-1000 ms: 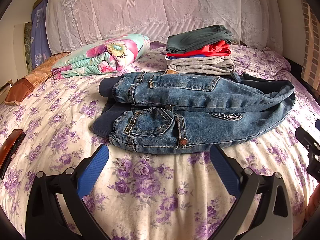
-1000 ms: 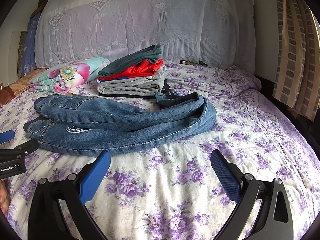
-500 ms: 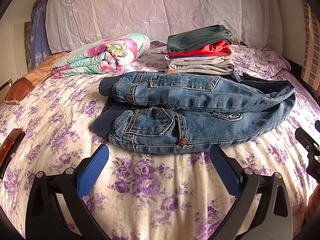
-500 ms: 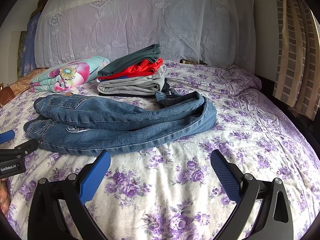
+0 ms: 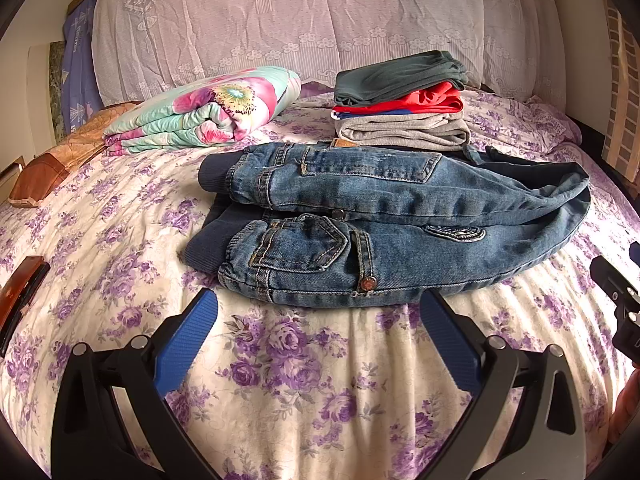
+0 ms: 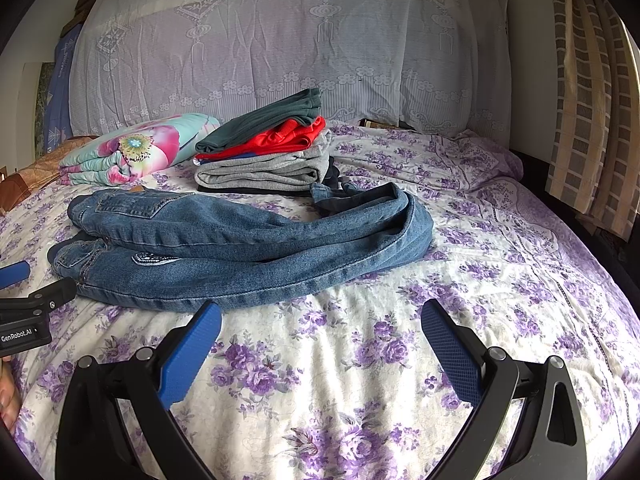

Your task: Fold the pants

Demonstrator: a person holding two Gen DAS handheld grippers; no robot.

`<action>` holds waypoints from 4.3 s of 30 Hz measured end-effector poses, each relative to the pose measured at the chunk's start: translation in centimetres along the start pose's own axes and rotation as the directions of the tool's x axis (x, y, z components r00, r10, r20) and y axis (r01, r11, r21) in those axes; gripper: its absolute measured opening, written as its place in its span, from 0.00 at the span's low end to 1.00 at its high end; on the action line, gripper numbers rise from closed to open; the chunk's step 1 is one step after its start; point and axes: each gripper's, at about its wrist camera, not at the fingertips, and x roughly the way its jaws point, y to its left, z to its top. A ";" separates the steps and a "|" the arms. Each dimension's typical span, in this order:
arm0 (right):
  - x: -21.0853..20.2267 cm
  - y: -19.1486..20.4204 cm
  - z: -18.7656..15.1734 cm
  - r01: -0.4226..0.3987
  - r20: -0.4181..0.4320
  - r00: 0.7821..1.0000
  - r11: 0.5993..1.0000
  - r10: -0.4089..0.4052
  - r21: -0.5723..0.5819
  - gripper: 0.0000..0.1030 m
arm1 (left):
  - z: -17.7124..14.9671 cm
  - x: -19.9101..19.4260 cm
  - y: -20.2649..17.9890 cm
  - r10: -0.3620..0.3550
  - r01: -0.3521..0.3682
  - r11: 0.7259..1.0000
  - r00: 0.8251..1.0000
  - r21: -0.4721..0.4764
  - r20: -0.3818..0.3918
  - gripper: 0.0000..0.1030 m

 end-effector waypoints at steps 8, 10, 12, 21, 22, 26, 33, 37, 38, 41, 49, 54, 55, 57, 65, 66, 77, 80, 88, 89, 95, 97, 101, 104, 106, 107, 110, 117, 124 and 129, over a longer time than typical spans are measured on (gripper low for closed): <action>0.0 0.0 0.0 -0.001 -0.001 1.000 1.000 0.001 0.001 0.97 | 0.0 0.0 0.0 -0.001 0.001 1.000 1.000 -0.001 0.000 0.96; 0.0 0.0 0.0 -0.001 -0.001 1.000 1.000 0.001 0.001 0.97 | 0.0 0.0 0.1 -0.001 0.001 1.000 1.000 -0.002 0.000 0.96; 0.0 0.0 0.0 -0.001 -0.001 1.000 1.000 0.001 0.001 0.97 | 0.0 0.0 0.1 -0.001 0.001 1.000 1.000 -0.002 -0.001 0.96; 0.1 0.0 0.2 -0.001 -0.004 1.000 1.000 0.001 0.002 0.97 | -0.1 1.0 0.2 -0.024 0.024 1.000 0.998 -0.006 -0.053 0.96; 0.1 0.0 0.2 -0.002 -0.007 1.000 1.000 0.002 0.003 0.97 | -0.2 1.6 0.2 -0.037 0.037 0.999 0.996 -0.012 -0.086 0.96; 0.4 -0.2 -0.1 -0.005 -0.015 1.000 1.000 0.005 0.008 0.97 | -0.3 4.1 0.5 -0.097 0.087 0.995 0.969 -0.055 -0.225 0.96; 1.1 -0.7 -0.3 -0.031 -0.057 0.998 0.999 0.033 0.043 0.97 | -1.2 5.1 -0.2 -0.129 0.121 0.992 0.944 -0.044 -0.304 0.96; 2.5 -0.7 -0.7 -0.047 -0.153 0.987 0.997 0.057 0.064 0.97 | -1.7 4.4 -1.5 -0.123 0.128 0.992 0.934 -0.007 -0.336 0.96; 2.9 -0.8 -0.8 -0.049 -0.178 0.982 0.996 0.062 0.076 0.97 | -1.6 4.4 -1.4 -0.133 0.141 0.990 0.929 -0.003 -0.345 0.96; 3.6 -2.2 -1.2 -0.101 -0.208 0.969 0.981 0.134 0.163 0.97 | -0.8 4.3 0.5 -0.258 0.231 0.966 0.909 -0.120 -0.328 0.96; 5.0 -8.0 -3.8 -0.244 -0.135 0.912 0.778 0.387 0.579 0.97 | 0.6 7.1 6.2 -0.603 0.406 0.697 0.778 -0.592 -0.176 0.96; 4.5 -7.7 -4.0 -0.245 -0.117 0.919 0.775 0.377 0.582 0.97 | 1.9 8.9 6.0 -0.593 0.352 0.635 0.792 -0.687 -0.143 0.96; 4.5 -7.5 -3.8 -0.247 -0.119 0.919 0.783 0.377 0.571 0.97 | 2.2 9.0 5.2 -0.576 0.340 0.648 0.805 -0.681 -0.146 0.96; 4.4 -7.2 -3.6 -0.255 -0.119 0.916 0.785 0.383 0.565 0.97 | 2.9 9.4 4.2 -0.556 0.342 0.661 0.821 -0.668 -0.130 0.95; 4.6 -8.1 -3.7 -0.262 -0.090 0.919 0.763 0.385 0.591 0.97 | 4.0 9.2 6.2 -0.480 0.354 0.716 0.875 -0.601 -0.057 0.21; 4.6 -8.0 -3.6 -0.264 -0.089 0.919 0.766 0.385 0.586 0.97 | 3.9 9.0 7.3 -0.484 0.362 0.711 0.874 -0.603 -0.047 0.20; 1.8 -6.1 -2.4 -0.334 -0.015 0.924 0.822 0.383 0.461 0.97 | -1.2 -4.2 19.5 -0.257 0.302 0.757 0.953 -0.580 0.160 0.19; 1.0 -5.3 -2.1 -0.335 -0.003 0.929 0.846 0.369 0.414 0.97 | -4.7 -1.7 20.7 -0.266 0.235 0.754 0.963 -0.614 0.041 0.31; 2.6 -5.1 2.2 -0.340 -0.032 0.916 0.817 0.399 0.466 0.97 | -3.7 -1.1 15.9 -0.150 0.122 0.935 0.987 -0.334 -0.059 0.95; 3.6 -4.8 3.5 -0.329 -0.056 0.914 0.814 0.403 0.478 0.97 | -3.7 -1.2 15.9 -0.136 0.109 0.941 0.989 -0.322 -0.064 0.95; 13.3 -4.6 8.7 -0.148 -0.239 0.915 0.821 0.325 0.551 0.90 | -3.9 -1.2 16.9 -0.185 0.162 0.920 0.982 -0.357 -0.031 0.95; 15.7 -4.2 9.7 -0.097 -0.295 0.911 0.844 0.289 0.528 0.88 | -3.9 -1.4 16.5 -0.190 0.168 0.919 0.981 -0.358 -0.027 0.95; 20.1 -3.4 10.4 0.016 -0.417 0.887 0.887 0.201 0.461 0.73 | -3.8 -1.6 15.8 -0.184 0.160 0.923 0.982 -0.350 -0.034 0.95; 21.9 -2.7 10.2 0.065 -0.481 0.865 0.919 0.142 0.389 0.73 | -3.8 -1.7 15.7 -0.182 0.159 0.923 0.983 -0.350 -0.036 0.95; 22.2 -1.6 10.4 0.075 -0.510 0.855 0.951 0.092 0.299 0.73 | -3.8 -1.6 15.8 -0.182 0.158 0.924 0.983 -0.349 -0.037 0.95; 22.2 -1.0 10.5 0.072 -0.515 0.854 0.967 0.067 0.245 0.73 | -3.8 -1.6 15.9 -0.181 0.157 0.924 0.983 -0.349 -0.039 0.95; 21.2 -1.1 10.3 0.023 -0.499 0.863 0.981 0.078 0.193 0.33 | -3.7 -1.6 15.9 -0.175 0.149 0.928 0.983 -0.341 -0.047 0.95; 11.5 -8.6 7.7 -0.148 -0.302 0.916 0.923 0.262 0.354 0.07 | -3.9 -1.7 16.3 -0.196 0.171 0.921 0.980 -0.349 -0.036 0.95; 0.1 -20.1 -7.4 -0.153 -0.198 0.904 0.720 0.379 0.677 0.19 | -3.9 -1.9 16.5 -0.212 0.188 0.913 0.977 -0.362 -0.027 0.95; -1.0 -22.4 -10.8 -0.238 -0.095 0.870 0.581 0.484 0.778 0.52 | -3.9 -1.8 16.6 -0.212 0.185 0.914 0.977 -0.360 -0.037 0.95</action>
